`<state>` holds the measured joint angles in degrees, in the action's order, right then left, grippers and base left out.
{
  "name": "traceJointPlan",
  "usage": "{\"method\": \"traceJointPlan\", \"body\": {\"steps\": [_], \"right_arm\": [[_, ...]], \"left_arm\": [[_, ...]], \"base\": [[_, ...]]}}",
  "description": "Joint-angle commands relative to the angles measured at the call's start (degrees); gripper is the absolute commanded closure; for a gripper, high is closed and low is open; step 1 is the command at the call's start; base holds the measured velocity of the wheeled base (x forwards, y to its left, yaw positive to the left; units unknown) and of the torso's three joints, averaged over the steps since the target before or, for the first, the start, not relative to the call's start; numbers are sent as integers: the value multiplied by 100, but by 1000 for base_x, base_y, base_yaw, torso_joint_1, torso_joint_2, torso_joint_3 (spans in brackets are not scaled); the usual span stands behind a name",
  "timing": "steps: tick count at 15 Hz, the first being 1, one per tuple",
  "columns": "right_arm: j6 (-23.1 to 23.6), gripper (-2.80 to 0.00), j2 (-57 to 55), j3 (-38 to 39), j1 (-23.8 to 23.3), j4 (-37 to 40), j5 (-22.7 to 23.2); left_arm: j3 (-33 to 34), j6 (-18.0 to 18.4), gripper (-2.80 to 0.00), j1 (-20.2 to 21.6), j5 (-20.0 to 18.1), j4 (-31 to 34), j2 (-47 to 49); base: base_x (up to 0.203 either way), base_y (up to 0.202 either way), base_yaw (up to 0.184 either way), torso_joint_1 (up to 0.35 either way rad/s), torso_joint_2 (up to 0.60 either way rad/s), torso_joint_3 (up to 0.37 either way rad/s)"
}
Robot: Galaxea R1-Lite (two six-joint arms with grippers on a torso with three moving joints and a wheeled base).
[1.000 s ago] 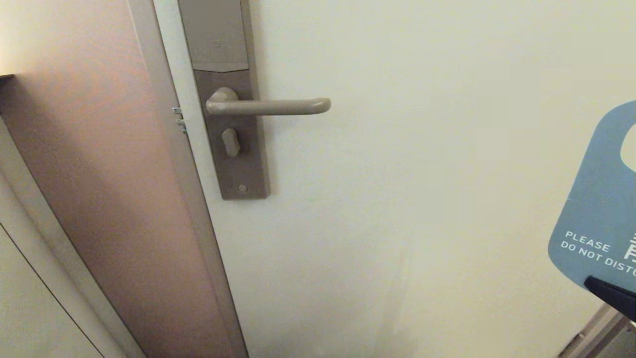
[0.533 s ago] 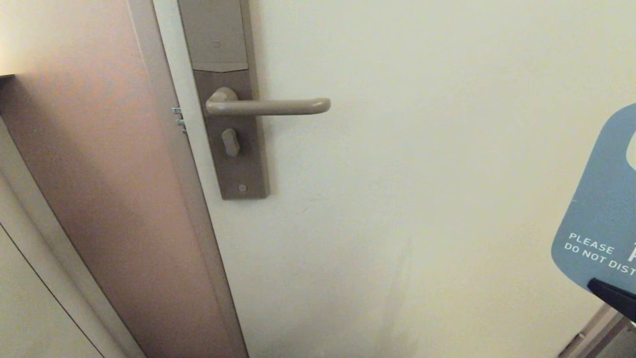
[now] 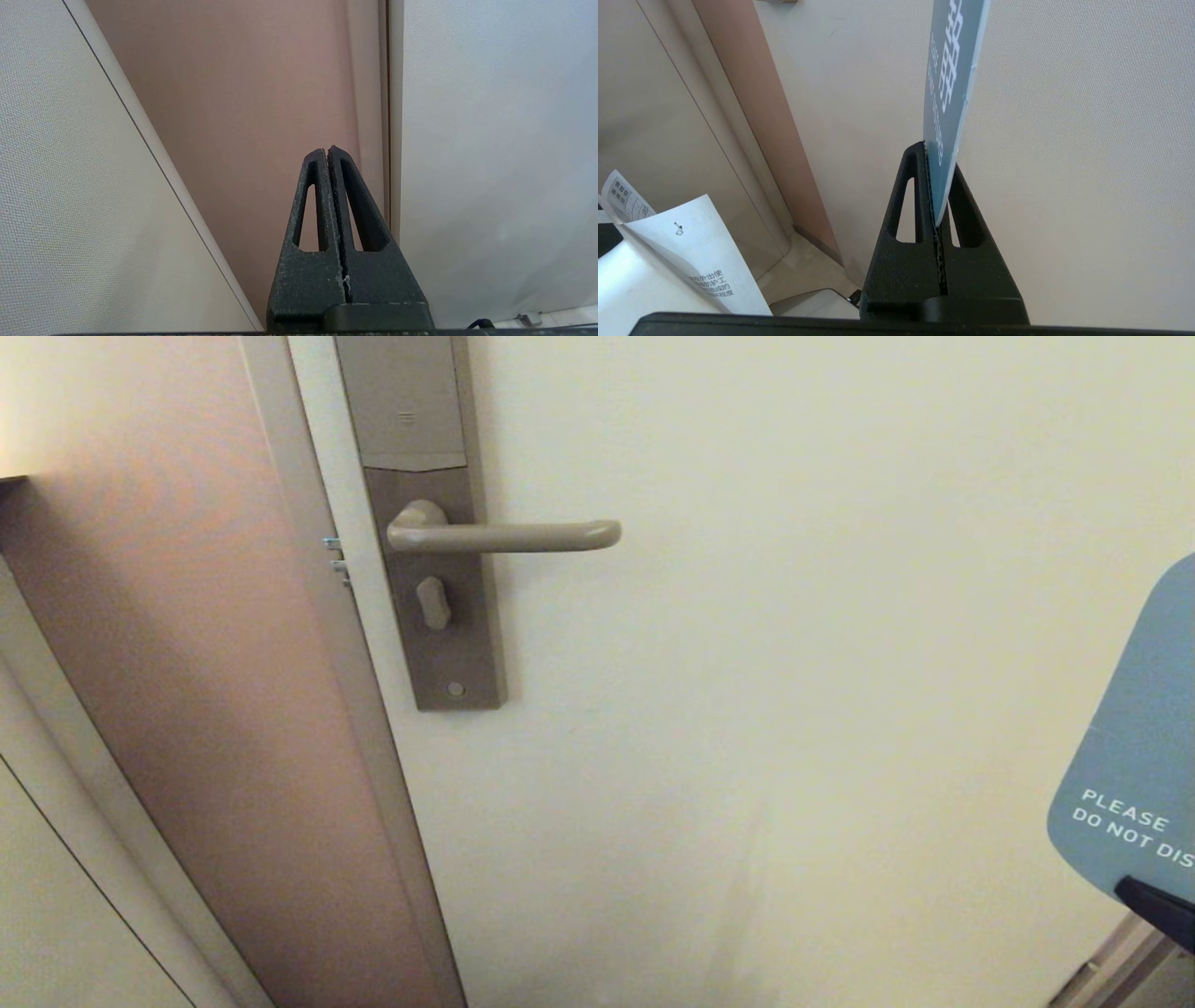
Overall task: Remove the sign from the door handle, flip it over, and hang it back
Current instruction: Hang the sign back with the other side facing out
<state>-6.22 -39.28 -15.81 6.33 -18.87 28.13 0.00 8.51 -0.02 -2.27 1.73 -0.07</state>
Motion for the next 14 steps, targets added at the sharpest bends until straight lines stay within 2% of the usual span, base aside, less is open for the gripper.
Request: {"method": "traceJointPlan", "body": {"steps": [1,7,10,14], "right_arm": [[-2,0,17,8,0,-11,17],[6,0,17,-10,0,-11,17],[6,0,17,-1,0,-11,17],[6,0,17,-1,0,-3,17]], "left_arm": [[0,10,0,2,8,-5,7],[0,10,0,2,0,3,7],[0,2,0,2,8,-1,7],[0,2,0,2,8,-6,7]], "base": [[0,0,0,0,0,0],[0,0,0,0,0,0],[-94,0,3,11,-1,1],[-18,0,1,4,1,1]]}}
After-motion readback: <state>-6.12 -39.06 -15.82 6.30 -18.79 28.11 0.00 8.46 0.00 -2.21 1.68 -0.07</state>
